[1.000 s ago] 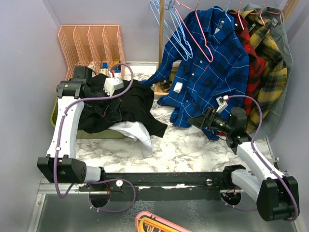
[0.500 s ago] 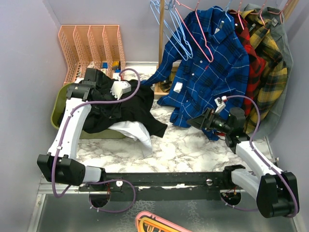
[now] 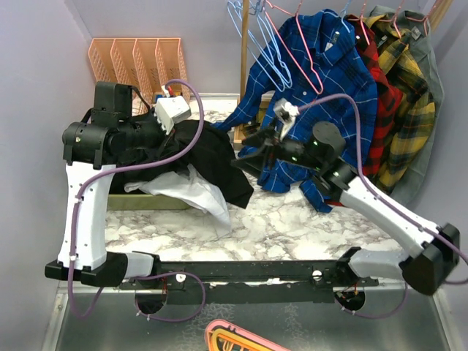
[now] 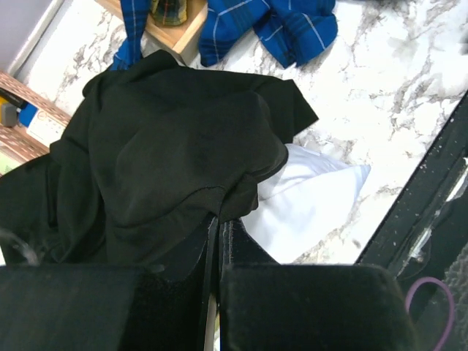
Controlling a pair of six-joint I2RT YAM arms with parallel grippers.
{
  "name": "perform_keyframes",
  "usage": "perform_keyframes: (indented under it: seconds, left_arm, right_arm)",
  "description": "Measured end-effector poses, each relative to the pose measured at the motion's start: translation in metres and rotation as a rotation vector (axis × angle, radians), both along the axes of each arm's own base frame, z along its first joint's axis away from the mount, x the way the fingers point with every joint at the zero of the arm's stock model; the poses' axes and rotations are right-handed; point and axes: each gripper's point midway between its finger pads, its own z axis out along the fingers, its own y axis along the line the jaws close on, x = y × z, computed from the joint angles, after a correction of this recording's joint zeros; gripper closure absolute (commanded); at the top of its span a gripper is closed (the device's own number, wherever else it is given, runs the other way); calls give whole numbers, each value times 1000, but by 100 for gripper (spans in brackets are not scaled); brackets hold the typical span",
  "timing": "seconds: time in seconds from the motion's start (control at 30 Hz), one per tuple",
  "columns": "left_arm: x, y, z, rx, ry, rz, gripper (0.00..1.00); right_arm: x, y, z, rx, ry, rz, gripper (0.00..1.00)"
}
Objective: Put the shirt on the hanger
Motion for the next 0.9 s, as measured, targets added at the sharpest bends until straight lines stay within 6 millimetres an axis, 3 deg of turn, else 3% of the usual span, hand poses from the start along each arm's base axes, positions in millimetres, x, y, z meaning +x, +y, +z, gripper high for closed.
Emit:
perform_keyframes:
  seconds: [0.07, 0.23, 0.43, 0.47, 0.53, 0.6, 0.63, 0.67, 0.77, 0.83, 0.9]
  left_arm:
    - [-8, 0, 1, -2, 3, -8, 100]
    - [-13, 0, -6, 1, 25, -20, 100]
    - [-15, -3, -10, -11, 42, -39, 100]
    - [-15, -4, -10, -12, 42, -40, 100]
    - [-14, -4, -10, -14, 39, -41, 100]
    - [-14, -4, -10, -15, 38, -40, 100]
    - [-14, -4, -9, -16, 38, -40, 97]
    - [-13, -4, -9, -18, 37, -39, 91]
    - [-12, -5, -8, -24, 35, -31, 51]
    - [-6, -3, -6, -21, 21, -6, 36]
    - [5, 6, -5, 1, -6, 66, 29]
  right_arm:
    - [14, 20, 14, 3, -64, -2, 0]
    - [46, 75, 5, -47, -104, 16, 1]
    - [41, 142, -21, -110, -134, 100, 2]
    - [37, 149, -25, -115, -133, 115, 7]
    - [32, 157, -35, -126, -122, 141, 37]
    - [31, 161, -42, -134, -114, 153, 89]
    - [31, 162, -44, -135, -112, 156, 98]
    - [32, 163, -45, -136, -110, 155, 99]
    - [36, 165, -36, -127, -121, 147, 99]
    - [39, 164, -24, -113, -145, 128, 99]
    - [43, 158, -11, -106, -176, 84, 99]
